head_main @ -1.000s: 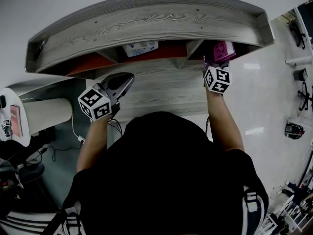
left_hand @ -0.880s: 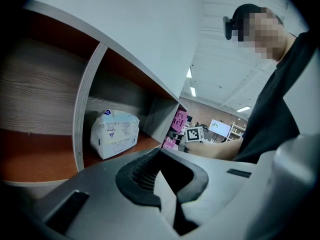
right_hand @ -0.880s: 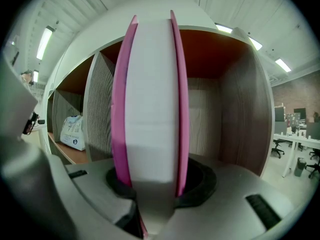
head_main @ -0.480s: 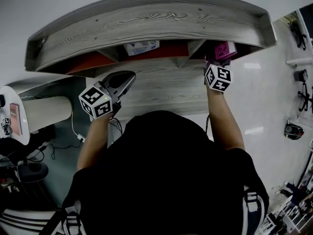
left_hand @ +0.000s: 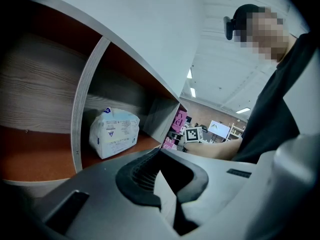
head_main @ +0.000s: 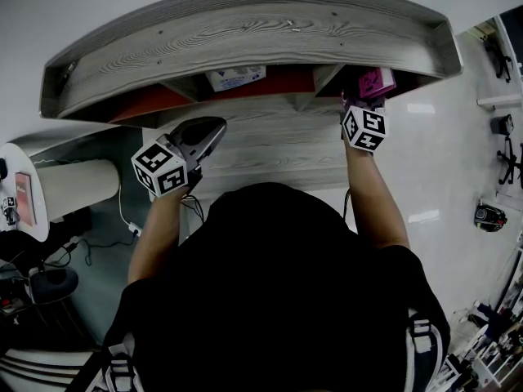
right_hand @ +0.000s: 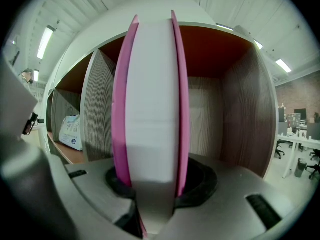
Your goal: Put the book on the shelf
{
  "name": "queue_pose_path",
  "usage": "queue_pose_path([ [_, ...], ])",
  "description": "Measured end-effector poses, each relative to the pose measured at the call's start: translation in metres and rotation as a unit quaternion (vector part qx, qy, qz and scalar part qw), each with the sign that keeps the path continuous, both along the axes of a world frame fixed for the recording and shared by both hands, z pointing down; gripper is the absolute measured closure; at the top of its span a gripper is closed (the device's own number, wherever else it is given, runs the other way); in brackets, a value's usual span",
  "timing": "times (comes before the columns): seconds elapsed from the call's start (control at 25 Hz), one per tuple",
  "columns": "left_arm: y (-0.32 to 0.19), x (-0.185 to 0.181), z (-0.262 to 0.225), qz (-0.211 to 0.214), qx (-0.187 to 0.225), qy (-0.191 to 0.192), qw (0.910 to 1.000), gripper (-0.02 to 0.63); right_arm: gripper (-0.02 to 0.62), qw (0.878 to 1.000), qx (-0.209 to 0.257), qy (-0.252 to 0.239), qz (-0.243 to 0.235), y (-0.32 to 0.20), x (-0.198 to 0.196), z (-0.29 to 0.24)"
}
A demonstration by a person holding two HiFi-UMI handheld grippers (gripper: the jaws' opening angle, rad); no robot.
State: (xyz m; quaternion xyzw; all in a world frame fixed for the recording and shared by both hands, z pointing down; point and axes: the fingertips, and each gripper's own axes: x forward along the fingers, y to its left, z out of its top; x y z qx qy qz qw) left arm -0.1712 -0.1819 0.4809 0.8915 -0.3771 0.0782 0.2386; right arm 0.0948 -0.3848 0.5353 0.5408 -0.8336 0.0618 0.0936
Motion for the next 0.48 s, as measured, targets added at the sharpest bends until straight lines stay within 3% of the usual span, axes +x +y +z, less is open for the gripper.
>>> queue_pose_path([
  [0.48,-0.0016,-0.0025,-0.0014,-0.002,0.001,0.002,1.0000,0.587,0.410,1.000,-0.003,0.005,-0.004,0.0007,-0.0048,0.0007],
])
